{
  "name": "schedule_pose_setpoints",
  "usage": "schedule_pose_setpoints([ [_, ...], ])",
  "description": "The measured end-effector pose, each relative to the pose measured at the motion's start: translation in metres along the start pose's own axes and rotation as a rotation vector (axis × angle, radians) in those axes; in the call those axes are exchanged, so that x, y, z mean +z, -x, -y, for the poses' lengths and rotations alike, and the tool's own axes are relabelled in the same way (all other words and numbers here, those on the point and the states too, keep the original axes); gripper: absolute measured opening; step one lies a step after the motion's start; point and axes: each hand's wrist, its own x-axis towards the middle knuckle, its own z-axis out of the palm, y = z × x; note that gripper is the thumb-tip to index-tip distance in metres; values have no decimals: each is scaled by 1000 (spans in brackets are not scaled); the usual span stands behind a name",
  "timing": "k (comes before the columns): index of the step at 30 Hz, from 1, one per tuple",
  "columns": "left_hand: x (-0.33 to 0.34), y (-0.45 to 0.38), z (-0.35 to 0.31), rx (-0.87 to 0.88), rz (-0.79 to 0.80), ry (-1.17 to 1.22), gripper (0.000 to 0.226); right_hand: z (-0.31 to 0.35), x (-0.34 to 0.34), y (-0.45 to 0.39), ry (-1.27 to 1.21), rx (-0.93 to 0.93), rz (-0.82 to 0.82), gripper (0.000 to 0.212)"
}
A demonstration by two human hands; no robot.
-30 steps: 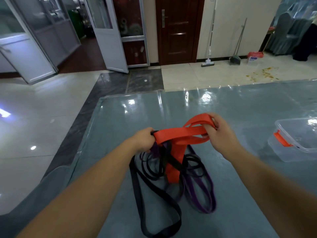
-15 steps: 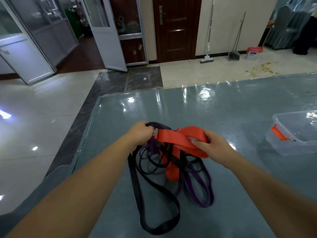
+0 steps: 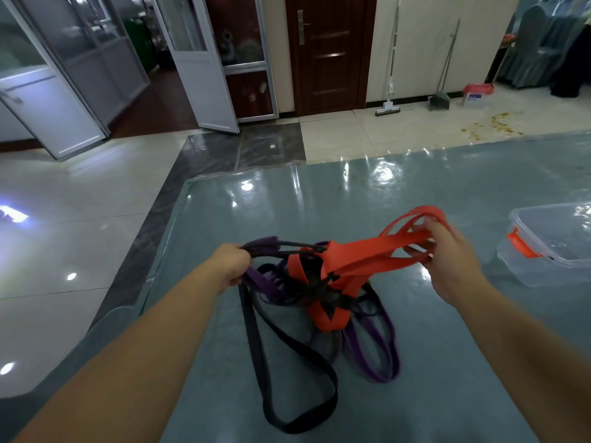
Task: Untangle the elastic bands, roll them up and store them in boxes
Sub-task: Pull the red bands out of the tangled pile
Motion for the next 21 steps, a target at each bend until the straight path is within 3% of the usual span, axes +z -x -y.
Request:
schedule_pose_setpoints([
  [2,1,-2,10,33,12,-78,31,16,12,2,-142,71,-16,19],
  [6,2,-2,28,126,69,-179,29,36,36,4,-158,91,51,23],
  [8,0,-6,35,198,82,-433,27,44,47,7,-155,61,118,22],
  [10,1,-7,37,214,208,-829,56,49,58,9,-144,40,176,21],
  [11,4,-2,32,220,272,-884,74,52,64,11,-126,33,205,21],
  [13,14,9,19,294,387,-669,92,56,77,17,-77,10,254,20],
  [16,35,27,-13,391,536,-364,90,64,93,27,-24,-18,309,20],
  [21,71,32,-36,507,461,-267,65,91,110,35,-66,-52,299,21],
])
